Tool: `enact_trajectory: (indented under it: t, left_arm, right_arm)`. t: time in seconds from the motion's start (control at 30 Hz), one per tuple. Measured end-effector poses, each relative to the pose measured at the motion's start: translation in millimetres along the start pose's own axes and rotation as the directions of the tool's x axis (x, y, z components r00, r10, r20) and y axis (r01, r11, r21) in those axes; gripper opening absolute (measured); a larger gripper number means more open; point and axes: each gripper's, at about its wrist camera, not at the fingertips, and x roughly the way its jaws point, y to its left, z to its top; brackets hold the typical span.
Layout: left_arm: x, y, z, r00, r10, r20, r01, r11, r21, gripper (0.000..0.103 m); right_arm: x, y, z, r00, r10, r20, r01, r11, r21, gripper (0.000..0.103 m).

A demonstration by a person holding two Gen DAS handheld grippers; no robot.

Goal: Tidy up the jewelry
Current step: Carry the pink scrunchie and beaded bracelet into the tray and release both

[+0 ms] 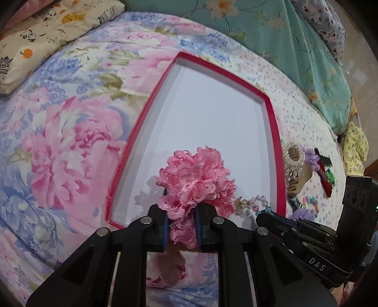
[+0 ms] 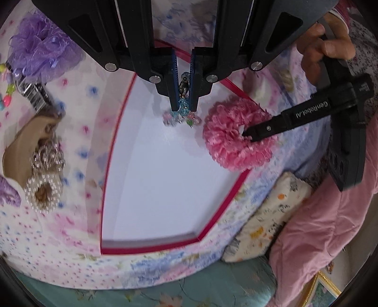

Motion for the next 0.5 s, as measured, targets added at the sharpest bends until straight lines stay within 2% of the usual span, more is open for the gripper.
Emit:
enact_trajectory:
  t: [0.33,0.4,0.5]
  left_arm:
    - [5.0,-8.6,-19.7,0.996,0.010,-0.087,-0.010,1.000,0.009,0.015]
    - [3.9,-11.8,-25.8,0.995,0.015,-0.098,-0.013,1.000,0.021,0.016]
    - [1.9,-13.6,-28.7,0.995,0.034,-0.098,-0.032,0.999,0.029,0.024]
  right_arm:
    - [-9.2,-11.5,-16.5,0.995,-0.044,-0.085,0.040,0.998,-0.047,0.007]
    - [-13.0,-14.3,-20.3,0.994,-0.053,-0.096,0.048,0.997,-0.056,0.007]
    - [-17.0,-18.0,-25.6,0.993,-0.038,-0.115,0.033,0.998,-0.049,0.008]
